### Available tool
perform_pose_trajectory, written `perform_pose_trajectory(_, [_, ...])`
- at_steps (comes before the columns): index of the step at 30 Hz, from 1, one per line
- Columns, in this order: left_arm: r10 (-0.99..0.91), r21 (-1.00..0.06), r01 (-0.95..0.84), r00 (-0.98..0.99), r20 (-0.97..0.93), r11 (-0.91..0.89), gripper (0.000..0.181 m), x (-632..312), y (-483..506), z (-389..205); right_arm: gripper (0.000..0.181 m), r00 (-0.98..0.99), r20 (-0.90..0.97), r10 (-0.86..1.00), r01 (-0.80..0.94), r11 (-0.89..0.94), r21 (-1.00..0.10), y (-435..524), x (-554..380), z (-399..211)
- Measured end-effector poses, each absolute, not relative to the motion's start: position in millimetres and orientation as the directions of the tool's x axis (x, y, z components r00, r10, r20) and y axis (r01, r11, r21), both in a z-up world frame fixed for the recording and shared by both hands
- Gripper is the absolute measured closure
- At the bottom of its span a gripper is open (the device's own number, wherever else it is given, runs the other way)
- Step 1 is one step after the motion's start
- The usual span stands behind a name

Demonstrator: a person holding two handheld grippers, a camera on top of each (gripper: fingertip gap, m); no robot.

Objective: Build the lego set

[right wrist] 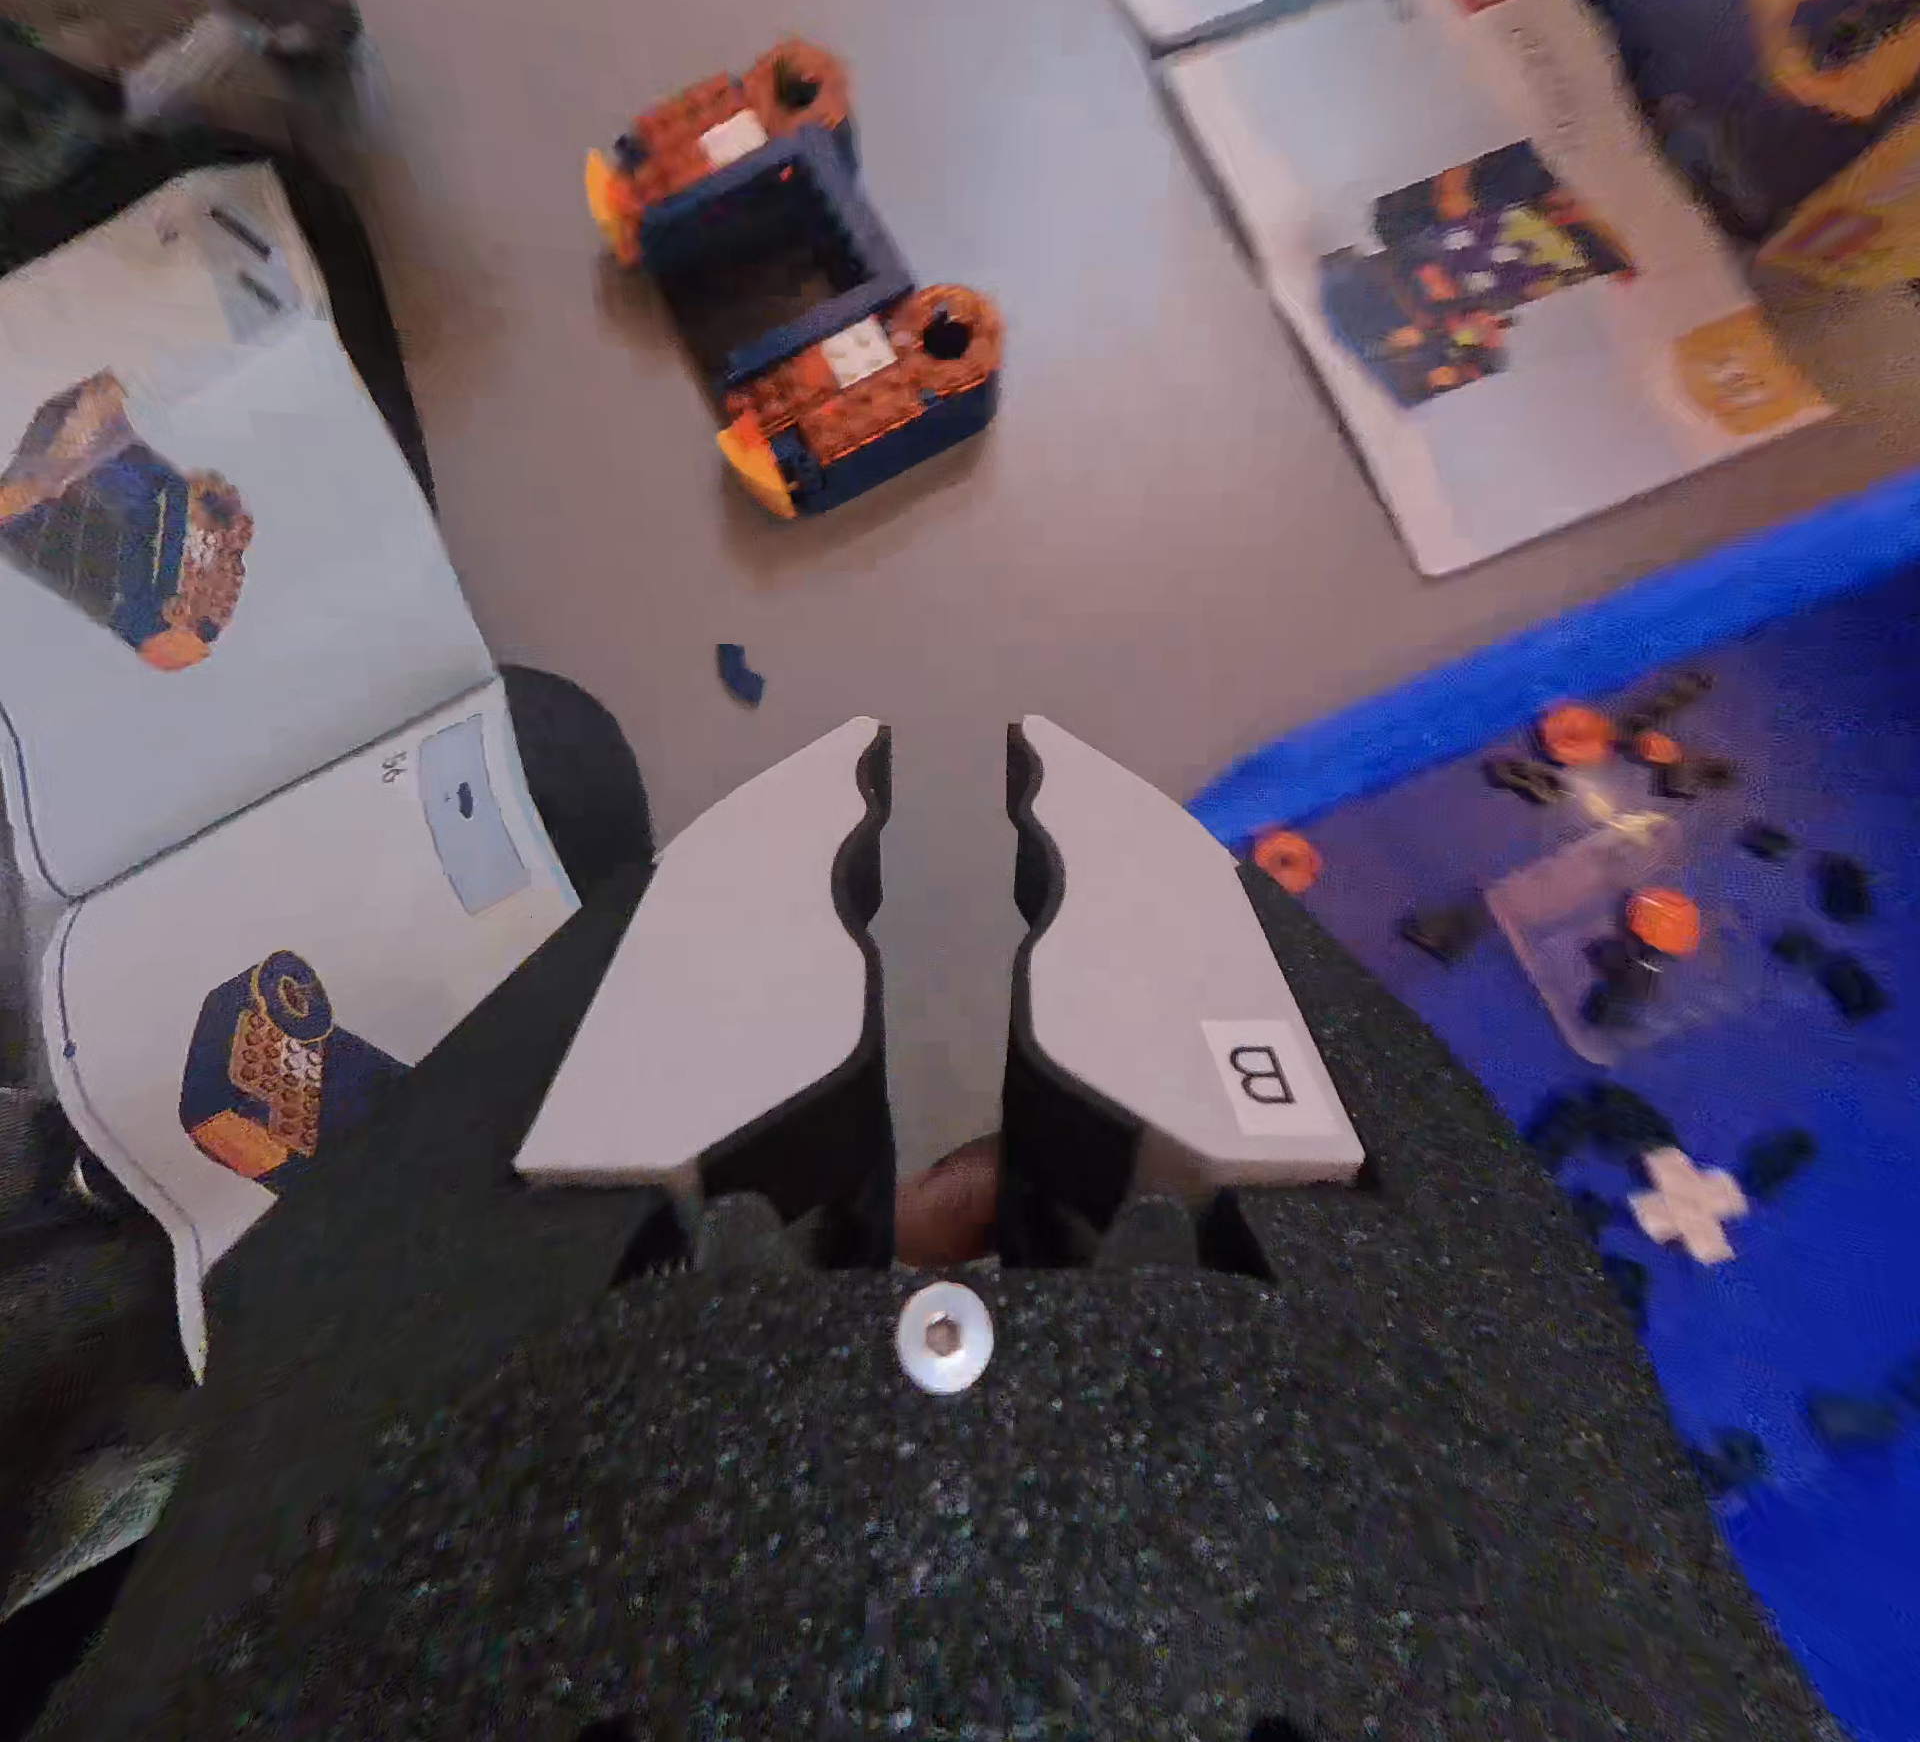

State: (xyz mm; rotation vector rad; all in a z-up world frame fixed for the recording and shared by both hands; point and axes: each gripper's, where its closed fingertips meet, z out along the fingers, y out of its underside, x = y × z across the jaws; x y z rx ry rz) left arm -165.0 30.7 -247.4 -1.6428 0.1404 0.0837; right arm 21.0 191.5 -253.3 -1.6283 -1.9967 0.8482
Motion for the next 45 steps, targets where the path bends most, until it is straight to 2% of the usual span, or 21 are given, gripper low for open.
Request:
perform_pose_trajectory(4, [-0.039,-0.989,-0.136,0.990,-0.133,-0.064,0.170,-166,30,-246,0.161,0.128,0.063,0.990,0.617,-0.029,-0.787,289,39,-205])
perform_pose_trajectory(6, [-0.042,-0.989,-0.129,0.991,-0.127,-0.067,0.170,-166,30,-247,0.161,0.203,0.060,0.977,0.661,-0.092,-0.745,321,47,-211])
perform_pose_trajectory(8, [-0.045,-0.990,-0.121,0.992,-0.119,-0.068,0.171,-166,30,-247,0.160,0.234,0.055,0.971,0.750,-0.144,-0.646,343,50,-232])
perform_pose_trajectory(11, [-0.054,-0.991,-0.118,0.992,-0.115,-0.057,0.171,-165,29,-246,0.167,0.093,0.031,0.995,0.848,-0.063,-0.526,344,45,-266])
perform_pose_trajectory(13, [-0.062,-0.992,-0.118,0.991,-0.115,-0.043,0.171,-164,28,-244,0.170,-0.053,-0.047,0.997,0.864,0.022,-0.502,327,39,-286])
perform_pose_trajectory(15, [-0.067,-0.993,-0.112,0.992,-0.111,-0.021,0.171,-164,28,-242,0.169,-0.078,-0.080,0.994,0.918,0.041,-0.394,324,48,-308])
perform_pose_trajectory(16, [-0.070,-0.994,-0.107,0.992,-0.106,-0.012,0.171,-164,27,-241,0.169,-0.069,-0.039,0.997,0.942,0.052,-0.333,331,56,-317])
perform_pose_trajectory(18, [-0.073,-0.995,-0.098,0.993,-0.097,-0.003,0.171,-164,27,-240,0.169,-0.037,0.045,0.998,0.956,0.049,-0.288,348,65,-322])
perform_pose_trajectory(21, [-0.077,-0.996,-0.091,0.993,-0.090,-0.004,0.171,-164,27,-240,0.170,0.023,0.049,0.999,0.949,-0.007,-0.316,358,62,-321])
perform_pose_trajectory(23, [-0.080,-0.996,-0.089,0.993,-0.088,-0.008,0.171,-164,27,-240,0.175,0.016,-0.020,1.000,0.954,-0.021,-0.299,350,62,-325])
perform_pose_trajectory(25, [-0.079,-0.996,-0.089,0.993,-0.089,-0.006,0.171,-164,27,-240,0.177,0.006,0.048,0.999,0.954,0.009,-0.300,356,59,-325])
perform_pose_trajectory(27, [-0.076,-0.996,-0.088,0.993,-0.088,-0.002,0.171,-164,27,-239,0.178,0.026,0.093,0.995,0.922,0.012,-0.388,363,44,-317])
perform_pose_trajectory(29, [-0.077,-0.996,-0.087,0.993,-0.086,-0.004,0.171,-164,27,-240,0.174,0.039,0.053,0.998,0.894,-0.011,-0.448,360,34,-313])
perform_pose_trajectory(32, [-0.076,-0.996,-0.092,0.993,-0.091,-0.007,0.171,-164,27,-240,0.167,0.031,0.079,0.996,0.916,0.004,-0.402,365,38,-325])
perform_pose_trajectory(39, [-0.075,-0.995,-0.095,0.993,-0.094,-0.008,0.171,-164,27,-240,0.169,0.026,0.126,0.992,0.919,0.026,-0.393,366,33,-332])
perform_pose_trajectory(45, [-0.074,-0.995,-0.096,0.993,-0.095,-0.010,0.171,-164,28,-241,0.172,-0.001,0.104,0.995,0.901,0.046,-0.432,366,32,-330])
